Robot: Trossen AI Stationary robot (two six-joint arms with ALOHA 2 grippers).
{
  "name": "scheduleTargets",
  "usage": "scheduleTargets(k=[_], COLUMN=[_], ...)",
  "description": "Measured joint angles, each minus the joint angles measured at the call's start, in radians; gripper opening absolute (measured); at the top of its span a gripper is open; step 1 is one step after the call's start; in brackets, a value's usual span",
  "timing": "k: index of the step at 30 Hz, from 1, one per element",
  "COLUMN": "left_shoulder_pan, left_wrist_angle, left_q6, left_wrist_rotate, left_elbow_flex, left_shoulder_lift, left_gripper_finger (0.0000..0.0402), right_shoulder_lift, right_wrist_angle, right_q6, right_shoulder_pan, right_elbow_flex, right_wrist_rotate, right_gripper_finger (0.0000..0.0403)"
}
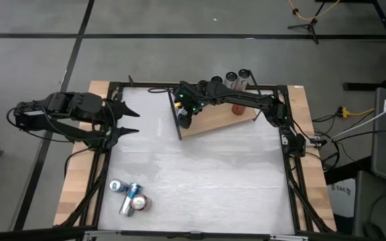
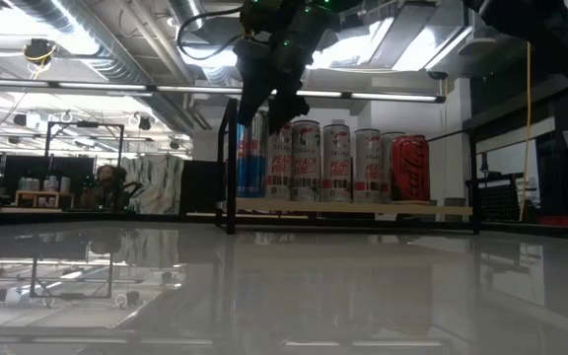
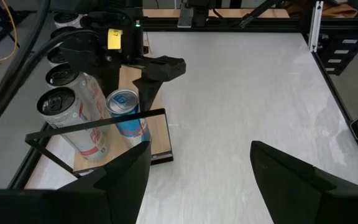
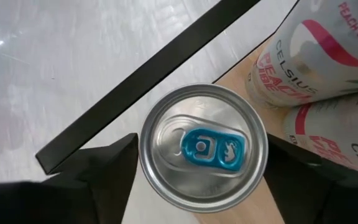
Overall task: Place canned beverage on shelf
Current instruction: Put the blue soda can on the shelf
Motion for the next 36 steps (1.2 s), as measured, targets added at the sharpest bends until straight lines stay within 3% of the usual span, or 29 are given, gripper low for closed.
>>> scheduleTargets(k=[11,28,36], left_shoulder_pan=[0.000,0.000,0.000], left_wrist_angle=[0.000,0.000,0.000], left_q6=[0.000,0.000,0.000], left_wrist_rotate=[0.000,0.000,0.000], left_elbow_flex=[0.000,0.000,0.000], left_shoulder_lift=[0.000,0.000,0.000], left_gripper_finger=[0.0267,0.0267,0.0267], right_shoulder_lift=[-0.002,-0.006,-0.007], right_wrist_angle=[-0.002,-0.078,-0.108], right_q6=[-0.037,-0.511,-0.586], right_shoulder_pan=[0.000,-0.006,-0.020], right_elbow_flex=[0.000,0.003,0.003], right_wrist_rotate=[0.000,-0.078,-0.091], right_gripper_finger=[0.0226,0.0240,0.0241])
